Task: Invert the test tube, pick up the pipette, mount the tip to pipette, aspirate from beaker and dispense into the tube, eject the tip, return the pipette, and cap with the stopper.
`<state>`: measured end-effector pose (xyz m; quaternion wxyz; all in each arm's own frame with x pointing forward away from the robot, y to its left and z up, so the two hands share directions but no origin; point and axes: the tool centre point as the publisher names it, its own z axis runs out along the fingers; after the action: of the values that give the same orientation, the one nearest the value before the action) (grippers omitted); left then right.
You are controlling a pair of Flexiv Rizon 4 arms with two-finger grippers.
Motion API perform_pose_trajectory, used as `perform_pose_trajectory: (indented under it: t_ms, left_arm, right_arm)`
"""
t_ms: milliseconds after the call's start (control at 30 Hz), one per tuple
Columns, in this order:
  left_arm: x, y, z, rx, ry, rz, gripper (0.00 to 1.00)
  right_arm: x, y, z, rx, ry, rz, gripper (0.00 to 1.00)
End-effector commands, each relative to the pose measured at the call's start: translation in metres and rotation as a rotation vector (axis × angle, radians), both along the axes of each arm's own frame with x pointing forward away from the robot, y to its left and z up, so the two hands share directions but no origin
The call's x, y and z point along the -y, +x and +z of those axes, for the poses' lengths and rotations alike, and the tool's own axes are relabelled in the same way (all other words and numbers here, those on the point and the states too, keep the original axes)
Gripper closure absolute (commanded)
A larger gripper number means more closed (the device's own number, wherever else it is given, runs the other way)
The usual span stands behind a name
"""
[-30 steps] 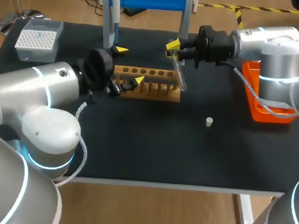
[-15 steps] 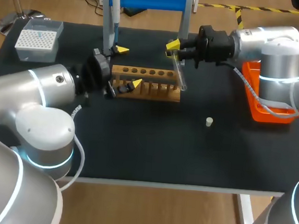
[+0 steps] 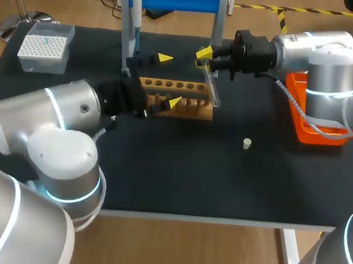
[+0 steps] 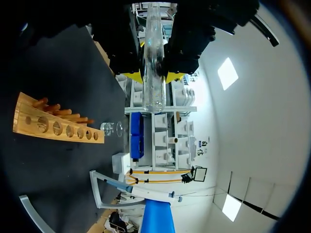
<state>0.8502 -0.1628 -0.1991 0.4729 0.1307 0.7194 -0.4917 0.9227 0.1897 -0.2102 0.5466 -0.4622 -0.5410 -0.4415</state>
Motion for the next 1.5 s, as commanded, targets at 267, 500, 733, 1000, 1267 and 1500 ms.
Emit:
perform_pose_trajectory:
  t_ms: [267,500,733,1000,1267,1500]
  left_arm:
    - [-0.006,-0.001,-0.004,0.378,-0.191,-0.571,0.00]
    - [0.001,-0.006,0.001,0.504,-0.046,-0.638,0.00]
    - [0.012,-0.015,0.004,0.606,0.106,-0.706,0.00]
    - [0.024,-0.023,0.005,0.572,0.240,-0.602,0.00]
    - [0.047,-0.037,0.001,0.539,0.266,-0.470,0.00]
    - [0.069,-0.040,-0.001,0.621,0.249,-0.434,0.00]
  right_arm:
    - [0.001,0.000,0.001,0.001,-0.003,0.000,1.00]
    - [0.001,0.000,0.001,0.001,-0.003,0.000,1.00]
    - [0.001,0.000,0.001,0.001,-0.003,0.000,1.00]
    - [0.001,0.000,0.001,0.001,-0.003,0.000,1.00]
    - [0.001,0.000,0.001,0.001,-0.003,0.000,1.00]
    - [0.001,0.000,0.001,0.001,-0.003,0.000,1.00]
